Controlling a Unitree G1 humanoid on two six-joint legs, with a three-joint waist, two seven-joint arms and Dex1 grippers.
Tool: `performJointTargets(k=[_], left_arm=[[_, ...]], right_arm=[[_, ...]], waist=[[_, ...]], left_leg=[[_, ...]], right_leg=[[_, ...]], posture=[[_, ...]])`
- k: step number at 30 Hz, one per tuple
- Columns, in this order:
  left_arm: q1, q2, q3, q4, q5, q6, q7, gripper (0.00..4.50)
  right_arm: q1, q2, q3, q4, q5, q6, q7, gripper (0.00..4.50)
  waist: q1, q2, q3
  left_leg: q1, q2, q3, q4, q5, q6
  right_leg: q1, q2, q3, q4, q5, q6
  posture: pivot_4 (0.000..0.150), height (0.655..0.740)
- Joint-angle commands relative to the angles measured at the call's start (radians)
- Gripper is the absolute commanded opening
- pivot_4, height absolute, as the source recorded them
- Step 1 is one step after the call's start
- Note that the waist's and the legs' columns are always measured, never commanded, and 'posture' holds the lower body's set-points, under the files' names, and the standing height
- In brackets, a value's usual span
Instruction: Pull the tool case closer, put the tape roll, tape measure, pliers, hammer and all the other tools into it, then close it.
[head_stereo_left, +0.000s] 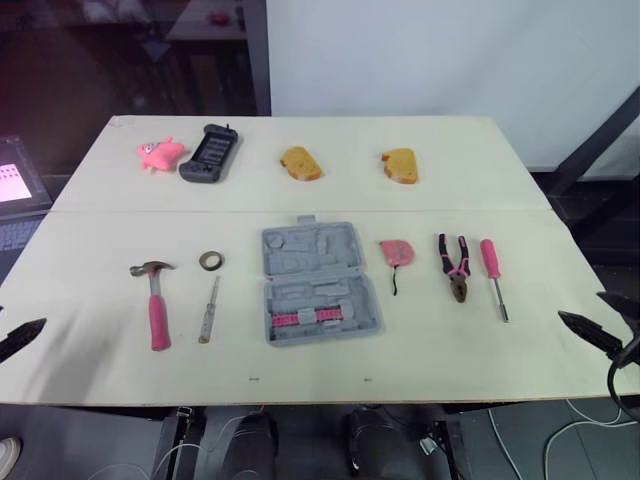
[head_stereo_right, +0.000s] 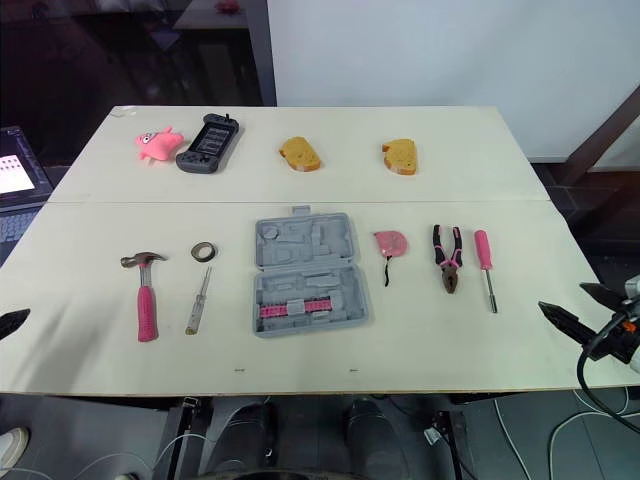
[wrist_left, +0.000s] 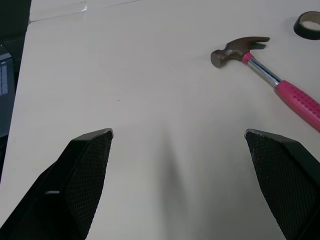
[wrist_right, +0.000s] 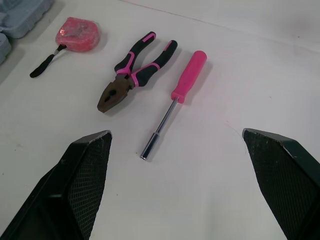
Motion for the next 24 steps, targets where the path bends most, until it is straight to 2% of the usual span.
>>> performJointTargets(k=[1, 15, 22, 24], left_arm=[[-0.011, 0.029, 0.009, 0.016, 0.011, -0.04, 0.001, 4.46], [-0.055, 0.026, -0.012, 0.046, 0.02, -0.026, -0.021, 4.46], [-0.026, -0.12, -0.103, -0.395, -0.043, 0.151, 0.032, 4.46], [-0.056, -0.192, -0.188, -0.543, -0.052, 0.227, 0.083, 4.46]], right_arm=[[0.004, 0.0, -0.024, -0.001, 0.0, -0.017, -0.002, 4.5], [0.016, 0.007, -0.025, -0.014, 0.001, -0.003, -0.024, 4.5], [0.061, 0.011, -0.018, -0.274, 0.096, 0.172, -0.053, 4.5], [0.026, 0.012, 0.083, -0.435, 0.147, 0.27, -0.108, 4.5]], waist=[[0.0, 0.0, 0.0], [0.0, 0.0, 0.0], [0.003, 0.002, -0.001], [0.003, 0.002, -0.002]], left_leg=[[0.0, 0.0, 0.0, 0.0, 0.0, 0.0], [0.0, 0.0, 0.0, 0.0, 0.0, 0.0], [0.0, 0.0, -0.001, 0.001, 0.0, 0.0], [0.0, 0.0, -0.001, 0.001, 0.0, 0.0]], right_leg=[[0.0, 0.0, 0.0, 0.0, 0.0, 0.0], [0.0, 0.0, 0.0, 0.0, 0.0, 0.0], [0.001, 0.0, 0.0, 0.0, 0.0, 0.0], [0.002, 0.0, 0.0, 0.001, 0.0, 0.001]], posture=[[0.15, 0.74], [0.15, 0.74], [0.15, 0.74], [0.15, 0.74]])
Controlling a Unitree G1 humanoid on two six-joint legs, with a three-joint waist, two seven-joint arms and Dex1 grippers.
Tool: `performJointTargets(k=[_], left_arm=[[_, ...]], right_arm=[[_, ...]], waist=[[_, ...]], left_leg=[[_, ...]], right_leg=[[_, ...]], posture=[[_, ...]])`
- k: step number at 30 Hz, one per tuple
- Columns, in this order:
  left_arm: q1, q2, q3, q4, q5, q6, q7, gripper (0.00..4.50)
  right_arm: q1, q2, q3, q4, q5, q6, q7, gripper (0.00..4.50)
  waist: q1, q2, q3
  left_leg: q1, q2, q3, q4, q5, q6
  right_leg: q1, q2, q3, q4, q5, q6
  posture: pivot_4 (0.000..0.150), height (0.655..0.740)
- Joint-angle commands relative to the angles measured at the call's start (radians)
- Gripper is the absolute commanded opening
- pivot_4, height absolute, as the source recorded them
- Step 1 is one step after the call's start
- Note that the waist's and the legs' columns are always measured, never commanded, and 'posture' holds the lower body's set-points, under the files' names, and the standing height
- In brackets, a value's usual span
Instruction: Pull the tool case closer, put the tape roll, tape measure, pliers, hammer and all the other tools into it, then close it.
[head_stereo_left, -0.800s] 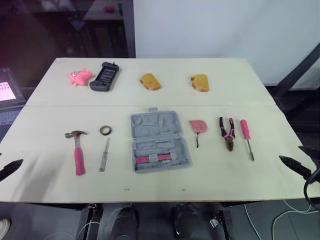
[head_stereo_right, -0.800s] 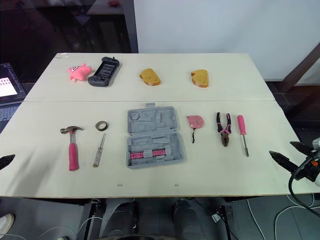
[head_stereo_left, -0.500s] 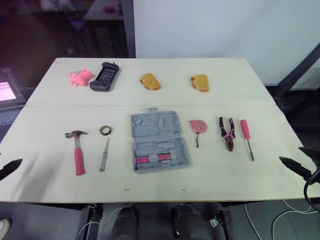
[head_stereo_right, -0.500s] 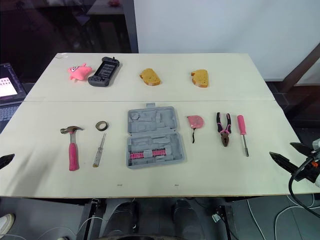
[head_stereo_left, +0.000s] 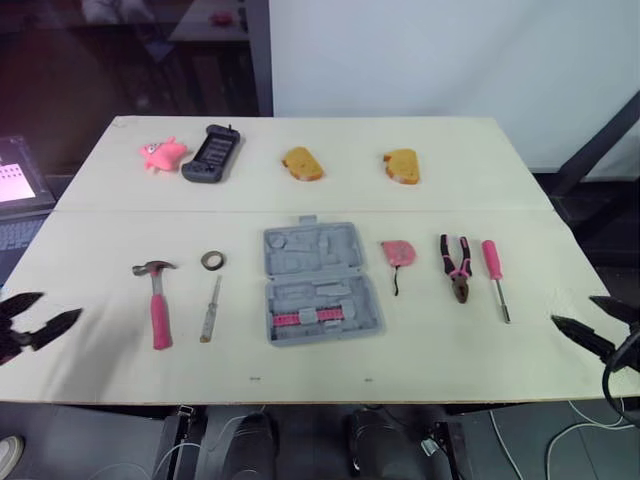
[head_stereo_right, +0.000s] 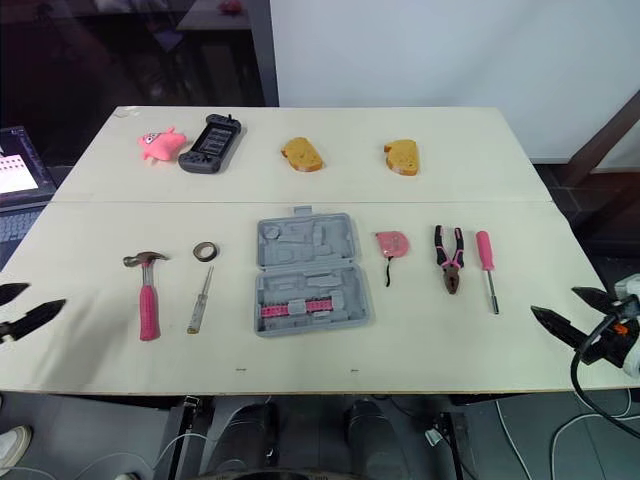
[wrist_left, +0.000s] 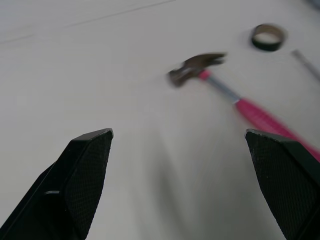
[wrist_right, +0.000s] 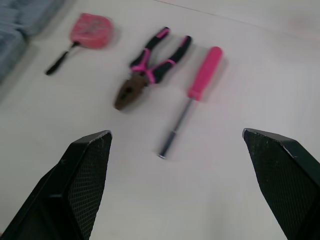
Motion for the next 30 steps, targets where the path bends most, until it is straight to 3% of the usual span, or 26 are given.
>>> performJointTargets(k=[1, 5, 9, 10, 13, 21, 30], left_arm=[[-0.057, -0.095, -0.126, -0.235, -0.023, 0.104, 0.092, 4.46], [-0.15, -0.223, -0.282, -0.348, 0.025, 0.18, 0.189, 2.6], [-0.222, -0.296, -0.4, -0.373, 0.087, 0.23, 0.276, 0.35], [-0.23, -0.302, -0.412, -0.375, 0.092, 0.238, 0.283, 0.02], [-0.268, -0.336, -0.493, -0.354, 0.137, 0.241, 0.297, 0.02], [-0.36, -0.377, -0.644, -0.256, 0.258, 0.248, 0.316, 0.02], [-0.407, -0.401, -0.73, -0.212, 0.319, 0.251, 0.283, 0.02]], right_arm=[[-0.084, 0.009, 0.165, -0.261, 0.069, 0.141, -0.104, 4.5], [-0.278, 0.047, 0.424, -0.358, 0.011, 0.245, -0.244, 2.58], [-0.503, 0.146, 0.641, -0.299, -0.079, 0.322, -0.374, 0.39], [-0.526, 0.154, 0.67, -0.285, -0.095, 0.331, -0.381, 0.05], [-0.664, 0.186, 0.826, -0.113, -0.224, 0.304, -0.398, 0.05], [-0.878, 0.261, 1.036, 0.23, -0.418, 0.206, -0.347, 0.05], [-0.968, 0.376, 1.101, 0.429, -0.513, 0.101, -0.283, 0.05]], waist=[[-0.002, 0.0, -0.001], [-0.002, 0.0, -0.002], [-0.004, -0.001, -0.002], [-0.002, -0.001, -0.002], [-0.001, -0.002, -0.002], [-0.001, -0.001, -0.002], [-0.002, -0.001, -0.002]], left_leg=[[0.0, 0.0, 0.0, 0.0, 0.0, 0.0], [0.001, 0.0, -0.002, 0.003, 0.0, 0.0], [-0.002, -0.001, -0.002, 0.002, 0.0, 0.0], [-0.002, -0.001, -0.003, 0.002, 0.0, 0.0], [-0.001, -0.001, -0.003, 0.003, 0.0, 0.0], [-0.002, -0.001, -0.003, 0.003, 0.0, 0.0], [-0.001, -0.001, -0.003, 0.004, 0.0, 0.0]], right_leg=[[0.0, 0.0, 0.0, 0.0, 0.0, 0.0], [0.001, 0.001, 0.0, 0.002, 0.001, 0.001], [-0.002, 0.001, 0.0, 0.003, 0.001, 0.001], [-0.002, 0.001, 0.0, 0.003, 0.001, 0.001], [-0.001, 0.001, -0.001, 0.004, 0.001, 0.001], [-0.002, 0.001, -0.001, 0.004, 0.001, 0.001], [-0.002, 0.001, -0.001, 0.007, 0.001, 0.001]], posture=[[0.15, 0.74], [0.15, 0.74], [0.15, 0.74], [0.15, 0.74], [0.15, 0.74], [0.15, 0.74], [0.15, 0.74]])
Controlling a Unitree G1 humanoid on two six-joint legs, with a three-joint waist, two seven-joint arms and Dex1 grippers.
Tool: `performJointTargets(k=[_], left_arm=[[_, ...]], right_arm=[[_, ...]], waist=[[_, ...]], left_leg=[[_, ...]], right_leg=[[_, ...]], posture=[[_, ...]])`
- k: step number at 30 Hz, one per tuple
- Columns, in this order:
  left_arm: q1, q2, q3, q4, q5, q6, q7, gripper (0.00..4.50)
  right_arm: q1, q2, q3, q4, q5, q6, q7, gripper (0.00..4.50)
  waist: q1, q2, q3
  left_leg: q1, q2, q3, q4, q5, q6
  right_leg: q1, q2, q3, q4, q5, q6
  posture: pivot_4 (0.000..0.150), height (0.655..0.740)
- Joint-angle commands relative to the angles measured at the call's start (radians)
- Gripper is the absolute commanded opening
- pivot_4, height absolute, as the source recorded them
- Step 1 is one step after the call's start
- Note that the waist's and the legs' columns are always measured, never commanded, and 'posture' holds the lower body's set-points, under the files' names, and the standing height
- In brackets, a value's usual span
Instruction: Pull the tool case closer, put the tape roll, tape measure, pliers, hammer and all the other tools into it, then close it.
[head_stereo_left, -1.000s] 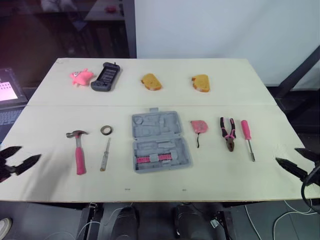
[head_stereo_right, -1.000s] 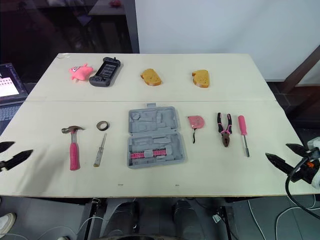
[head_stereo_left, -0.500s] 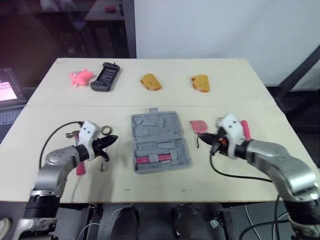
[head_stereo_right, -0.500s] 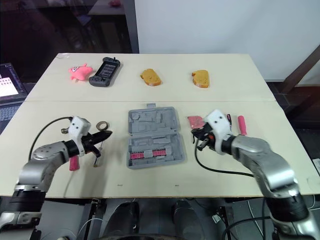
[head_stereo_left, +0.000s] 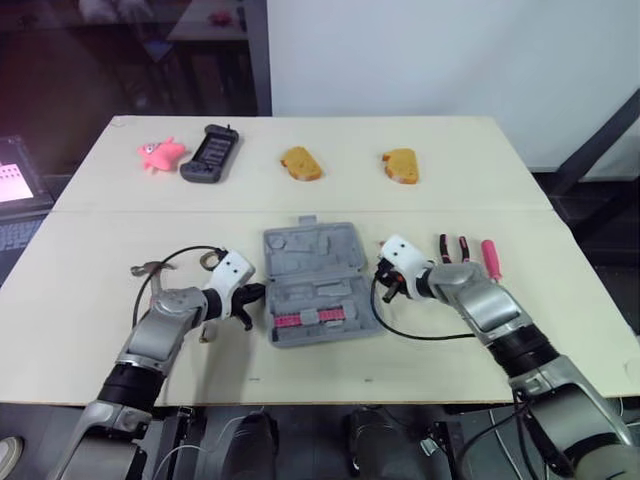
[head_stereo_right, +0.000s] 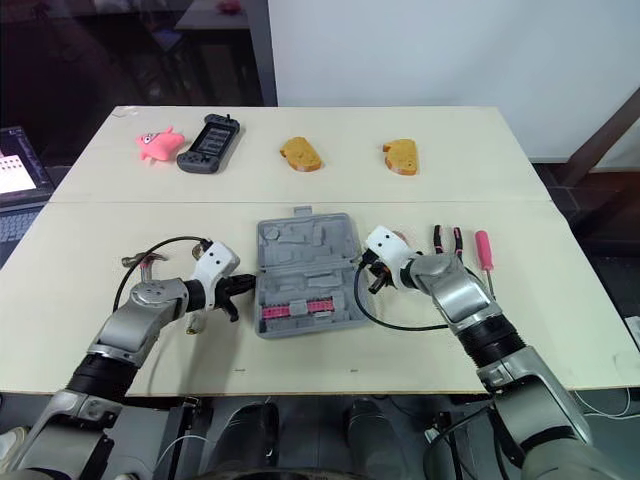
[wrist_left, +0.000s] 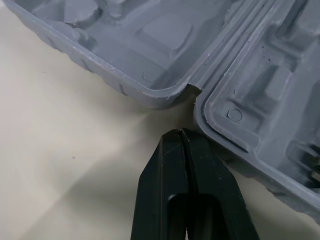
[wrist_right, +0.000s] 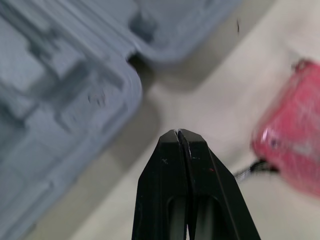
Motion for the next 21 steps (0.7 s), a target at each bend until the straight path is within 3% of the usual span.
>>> performJointTargets(k=[1, 8, 15, 21], left_arm=[[-0.01, -0.008, -0.043, -0.007, 0.017, -0.015, -0.04, 0.02], [-0.032, -0.013, -0.047, 0.028, 0.038, -0.034, -0.071, 0.02], [-0.027, 0.019, -0.026, 0.023, 0.042, -0.035, -0.109, 0.02], [0.033, 0.07, -0.022, -0.052, 0.023, -0.004, -0.163, 0.02]], right_arm=[[-0.041, 0.05, 0.007, 0.046, -0.036, -0.054, 0.011, 0.05], [-0.072, 0.089, 0.056, 0.089, -0.1, -0.099, 0.107, 0.05], [0.009, 0.045, 0.103, -0.141, -0.105, 0.055, 0.226, 0.05], [0.079, 0.056, 0.099, -0.304, -0.096, 0.187, 0.209, 0.05]], waist=[[0.0, 0.0, 0.0], [0.0, 0.0, 0.0], [-0.003, 0.0, 0.0], [-0.017, 0.0, 0.0]], left_leg=[[0.0, 0.0, 0.0, 0.0, 0.0, 0.0], [0.001, 0.0, 0.0, 0.0, 0.0, 0.0], [0.001, 0.0, -0.001, 0.0, 0.0, 0.0], [0.001, 0.0, -0.001, -0.001, 0.0, 0.0]], right_leg=[[0.0, 0.0, 0.0, 0.0, 0.0, 0.0], [0.0, 0.0, 0.0, 0.001, 0.0, 0.0], [0.0, 0.0, 0.0, 0.002, 0.0, 0.0], [-0.001, 0.001, 0.0, 0.003, -0.001, -0.001]], posture=[[0.15, 0.74], [0.15, 0.74], [0.15, 0.74], [0.15, 0.74]])
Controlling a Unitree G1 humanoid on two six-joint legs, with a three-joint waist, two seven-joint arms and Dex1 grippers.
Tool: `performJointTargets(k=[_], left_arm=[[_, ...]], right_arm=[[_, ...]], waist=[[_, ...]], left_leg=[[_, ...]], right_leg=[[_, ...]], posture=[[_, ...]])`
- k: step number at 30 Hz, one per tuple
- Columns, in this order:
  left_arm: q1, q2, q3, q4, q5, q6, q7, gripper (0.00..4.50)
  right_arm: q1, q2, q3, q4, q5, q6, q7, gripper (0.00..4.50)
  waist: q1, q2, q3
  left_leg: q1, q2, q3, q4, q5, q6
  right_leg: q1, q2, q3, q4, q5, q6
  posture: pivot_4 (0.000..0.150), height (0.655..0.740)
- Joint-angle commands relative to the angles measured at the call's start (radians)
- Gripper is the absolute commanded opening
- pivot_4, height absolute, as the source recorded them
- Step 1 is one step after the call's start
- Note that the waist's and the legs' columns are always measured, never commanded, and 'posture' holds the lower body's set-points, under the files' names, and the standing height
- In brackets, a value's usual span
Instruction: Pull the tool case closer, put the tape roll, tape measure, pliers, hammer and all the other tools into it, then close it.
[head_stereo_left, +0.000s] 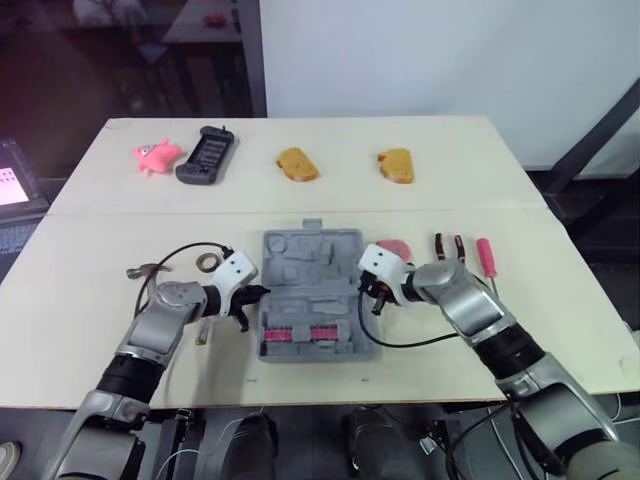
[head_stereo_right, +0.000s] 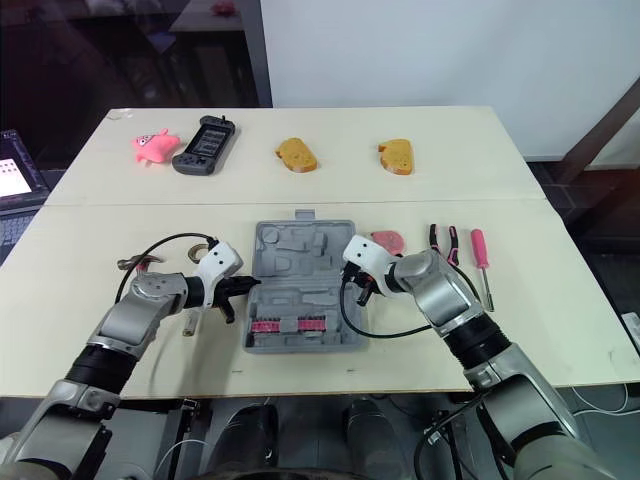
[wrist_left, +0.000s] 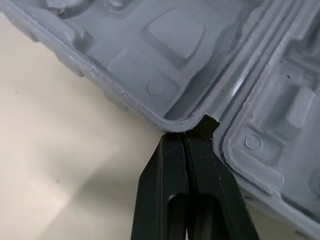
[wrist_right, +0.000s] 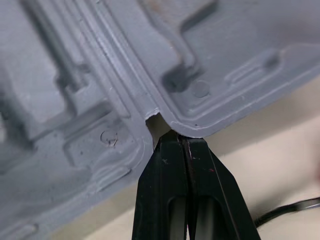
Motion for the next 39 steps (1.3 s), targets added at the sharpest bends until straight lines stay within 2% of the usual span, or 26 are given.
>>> performJointTargets(k=[1, 14, 39], left_arm=[[0.048, 0.019, -0.013, -0.07, -0.022, 0.025, -0.044, 0.02], [0.283, 0.09, 0.047, -0.322, -0.077, 0.161, -0.022, 0.02], [0.436, 0.111, 0.075, -0.485, -0.138, 0.256, 0.011, 0.02]], right_arm=[[0.042, 0.035, 0.037, -0.119, 0.035, 0.063, 0.019, 0.05], [0.186, 0.043, 0.036, -0.32, 0.046, 0.218, -0.044, 0.05], [0.256, 0.037, 0.07, -0.481, 0.118, 0.411, -0.103, 0.05]], waist=[[-0.003, 0.0, 0.0], [-0.01, 0.0, 0.0], [-0.01, -0.002, -0.002]], left_leg=[[0.0, 0.0, 0.0, 0.0, 0.0, 0.0], [0.0, 0.0, 0.0, -0.001, 0.0, 0.0], [0.001, 0.0, 0.0, -0.002, 0.0, 0.0]], right_leg=[[0.0, 0.0, 0.0, 0.0, 0.0, 0.0], [0.0, 0.0, 0.0, 0.0, -0.002, -0.001], [0.0, -0.001, 0.0, 0.0, -0.002, -0.002]], posture=[[0.15, 0.74], [0.15, 0.74], [0.15, 0.74]])
